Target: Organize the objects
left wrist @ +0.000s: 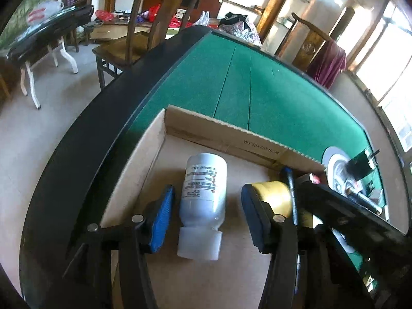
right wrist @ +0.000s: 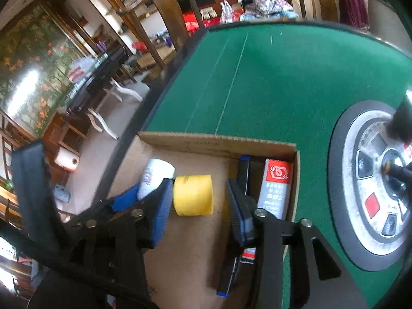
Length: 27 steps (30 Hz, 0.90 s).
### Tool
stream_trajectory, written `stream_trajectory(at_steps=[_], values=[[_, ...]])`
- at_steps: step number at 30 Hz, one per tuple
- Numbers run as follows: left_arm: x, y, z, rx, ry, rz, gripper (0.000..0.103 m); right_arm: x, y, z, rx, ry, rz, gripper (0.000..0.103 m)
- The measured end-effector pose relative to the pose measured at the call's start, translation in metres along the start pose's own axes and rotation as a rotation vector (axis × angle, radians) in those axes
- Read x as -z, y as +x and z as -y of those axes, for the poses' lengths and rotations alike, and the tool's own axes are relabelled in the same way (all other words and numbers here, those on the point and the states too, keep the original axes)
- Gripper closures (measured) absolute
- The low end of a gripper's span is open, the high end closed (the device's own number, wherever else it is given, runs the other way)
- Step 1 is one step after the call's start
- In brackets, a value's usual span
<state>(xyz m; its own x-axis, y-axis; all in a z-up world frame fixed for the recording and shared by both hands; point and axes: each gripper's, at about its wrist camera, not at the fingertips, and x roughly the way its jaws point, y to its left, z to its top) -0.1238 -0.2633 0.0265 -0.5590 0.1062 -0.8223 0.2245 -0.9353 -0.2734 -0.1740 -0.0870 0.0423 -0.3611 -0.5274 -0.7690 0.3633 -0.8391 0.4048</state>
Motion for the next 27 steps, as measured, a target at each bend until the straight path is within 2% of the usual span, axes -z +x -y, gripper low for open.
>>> stream_trajectory(at_steps=[4, 9, 11, 14, 17, 21, 23, 25, 27], values=[[0.008, -0.022, 0.001, -0.039, 0.015, 0.057, 0.055, 0.001, -0.035, 0.006, -0.04, 0.032, 0.066, 0.058], [0.041, -0.053, 0.008, 0.016, 0.021, 0.147, 0.046, 0.024, -0.096, 0.026, -0.068, 0.052, 0.124, 0.056], [0.055, -0.053, 0.017, 0.028, 0.04, 0.128, 0.045, 0.035, -0.124, 0.036, -0.089, 0.068, 0.138, 0.056], [0.072, -0.048, 0.036, -0.01, 0.105, 0.085, 0.045, 0.05, -0.174, 0.043, -0.092, 0.062, 0.177, 0.056], [0.084, -0.055, 0.051, -0.044, 0.148, 0.103, 0.045, 0.06, -0.24, 0.041, -0.037, 0.009, 0.24, 0.056], [0.097, -0.062, 0.065, -0.075, 0.188, 0.105, 0.045, 0.057, -0.353, 0.036, 0.028, -0.04, 0.331, 0.056], [0.101, -0.079, 0.068, -0.097, 0.166, 0.134, 0.045, 0.048, -0.422, 0.028, 0.061, -0.032, 0.393, 0.049], [0.098, -0.113, 0.075, -0.036, 0.136, 0.172, 0.045, 0.045, -0.479, 0.016, 0.121, -0.045, 0.456, 0.048], [0.088, -0.159, 0.088, 0.026, 0.132, 0.231, 0.045, 0.04, -0.533, -0.005, 0.251, -0.099, 0.509, 0.04]])
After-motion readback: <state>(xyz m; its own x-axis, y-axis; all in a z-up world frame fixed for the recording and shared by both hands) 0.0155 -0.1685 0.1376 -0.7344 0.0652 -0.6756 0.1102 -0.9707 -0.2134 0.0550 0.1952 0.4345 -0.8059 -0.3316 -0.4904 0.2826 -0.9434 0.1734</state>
